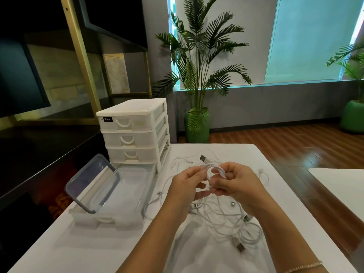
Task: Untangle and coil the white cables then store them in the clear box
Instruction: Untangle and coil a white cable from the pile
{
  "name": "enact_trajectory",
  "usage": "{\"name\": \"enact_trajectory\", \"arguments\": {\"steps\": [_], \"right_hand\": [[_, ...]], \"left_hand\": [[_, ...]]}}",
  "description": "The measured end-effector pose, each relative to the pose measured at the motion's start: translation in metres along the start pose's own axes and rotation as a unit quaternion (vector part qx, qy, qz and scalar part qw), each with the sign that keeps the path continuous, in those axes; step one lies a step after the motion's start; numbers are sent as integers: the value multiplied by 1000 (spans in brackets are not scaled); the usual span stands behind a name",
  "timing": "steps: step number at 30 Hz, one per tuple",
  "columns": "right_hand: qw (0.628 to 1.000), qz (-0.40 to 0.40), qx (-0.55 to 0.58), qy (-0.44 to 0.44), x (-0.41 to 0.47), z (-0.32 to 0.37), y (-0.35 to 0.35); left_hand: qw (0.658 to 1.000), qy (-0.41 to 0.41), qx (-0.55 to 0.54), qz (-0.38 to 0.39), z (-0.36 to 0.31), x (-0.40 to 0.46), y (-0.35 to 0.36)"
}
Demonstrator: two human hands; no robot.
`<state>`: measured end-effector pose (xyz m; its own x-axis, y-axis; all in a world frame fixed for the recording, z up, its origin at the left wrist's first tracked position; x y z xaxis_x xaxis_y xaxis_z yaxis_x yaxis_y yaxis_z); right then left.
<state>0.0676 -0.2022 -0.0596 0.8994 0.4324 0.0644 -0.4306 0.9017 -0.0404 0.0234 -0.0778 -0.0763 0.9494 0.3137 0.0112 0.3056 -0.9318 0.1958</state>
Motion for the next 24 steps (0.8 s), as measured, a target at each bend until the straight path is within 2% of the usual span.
{"name": "enact_trajectory", "arguments": {"steps": [10, 13, 16, 21, 22, 24], "right_hand": [[996, -5, 85, 19, 0, 0, 3], [998, 8, 55, 32, -1, 1, 2], [999, -12, 12, 27, -1, 3, 4], [999, -44, 1, 13, 8, 16, 13], [999, -42, -8, 10, 10, 20, 17], [999, -32, -36, 4, 15, 27, 28]], "left_hand": [[999, -20, -15, 32, 2, 0, -3], [999, -21, -25, 24, 3, 1, -5], [999, -32, -19, 16, 5, 1, -6], [997, -50, -40, -38, -7, 3, -18], [997, -44, -22, -64, -13, 2, -23], [987, -11, 88, -133, -25, 1, -39]]}}
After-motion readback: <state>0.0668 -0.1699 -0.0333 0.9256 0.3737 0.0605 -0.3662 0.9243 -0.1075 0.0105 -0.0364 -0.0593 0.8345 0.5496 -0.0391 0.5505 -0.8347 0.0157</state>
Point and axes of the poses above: each hand's wrist, its own x-axis towards the middle knuckle, its own y-axis out of the palm, z = x × y, the point moved 2 cm from there along x, towards the middle knuckle
